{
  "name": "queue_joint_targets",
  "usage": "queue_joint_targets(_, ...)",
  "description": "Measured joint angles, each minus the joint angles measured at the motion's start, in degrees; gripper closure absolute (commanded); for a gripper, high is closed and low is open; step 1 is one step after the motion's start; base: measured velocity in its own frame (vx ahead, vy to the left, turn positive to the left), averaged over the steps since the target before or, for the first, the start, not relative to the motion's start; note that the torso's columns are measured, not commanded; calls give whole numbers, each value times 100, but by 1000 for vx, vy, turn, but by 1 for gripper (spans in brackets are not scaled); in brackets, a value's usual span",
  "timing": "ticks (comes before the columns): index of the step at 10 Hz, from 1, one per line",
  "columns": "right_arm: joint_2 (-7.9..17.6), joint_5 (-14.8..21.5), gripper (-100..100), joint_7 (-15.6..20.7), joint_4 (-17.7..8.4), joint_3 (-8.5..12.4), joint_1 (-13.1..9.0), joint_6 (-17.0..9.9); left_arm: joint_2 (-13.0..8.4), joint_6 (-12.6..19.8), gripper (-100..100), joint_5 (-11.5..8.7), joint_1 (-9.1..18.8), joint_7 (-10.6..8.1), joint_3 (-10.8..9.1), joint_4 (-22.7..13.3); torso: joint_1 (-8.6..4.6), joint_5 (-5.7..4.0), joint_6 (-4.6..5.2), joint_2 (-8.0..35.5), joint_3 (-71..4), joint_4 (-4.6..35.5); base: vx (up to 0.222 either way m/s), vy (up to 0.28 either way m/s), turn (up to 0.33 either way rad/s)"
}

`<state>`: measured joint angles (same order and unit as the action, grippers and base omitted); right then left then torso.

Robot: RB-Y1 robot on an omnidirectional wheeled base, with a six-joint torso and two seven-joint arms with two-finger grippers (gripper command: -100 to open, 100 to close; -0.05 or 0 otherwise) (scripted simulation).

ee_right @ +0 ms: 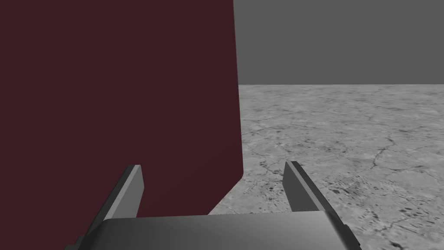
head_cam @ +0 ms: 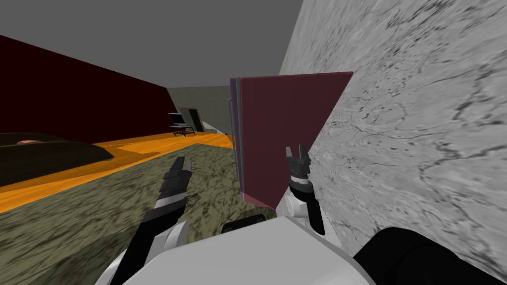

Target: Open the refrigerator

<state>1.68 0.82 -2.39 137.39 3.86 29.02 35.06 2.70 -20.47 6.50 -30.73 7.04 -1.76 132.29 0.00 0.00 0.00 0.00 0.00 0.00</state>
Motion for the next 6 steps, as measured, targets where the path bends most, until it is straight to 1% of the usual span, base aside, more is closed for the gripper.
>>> queue_joint_targets(1,0,0,0,0,0,0,0,0,0,0,0,0,0,0,0,0,0,0,0,232,-467,235,0,0,0)
queue_joint_targets(2,0,0,0,0,0,0,0,0,0,0,0,0,0,0,0,0,0,0,0,597,-1200,600,0,0,0)
queue_joint_targets(6,0,0,0,0,1,0,0,0,0,0,0,0,0,0,0,1,0,0,0,2269,-4536,2268,0,0,0)
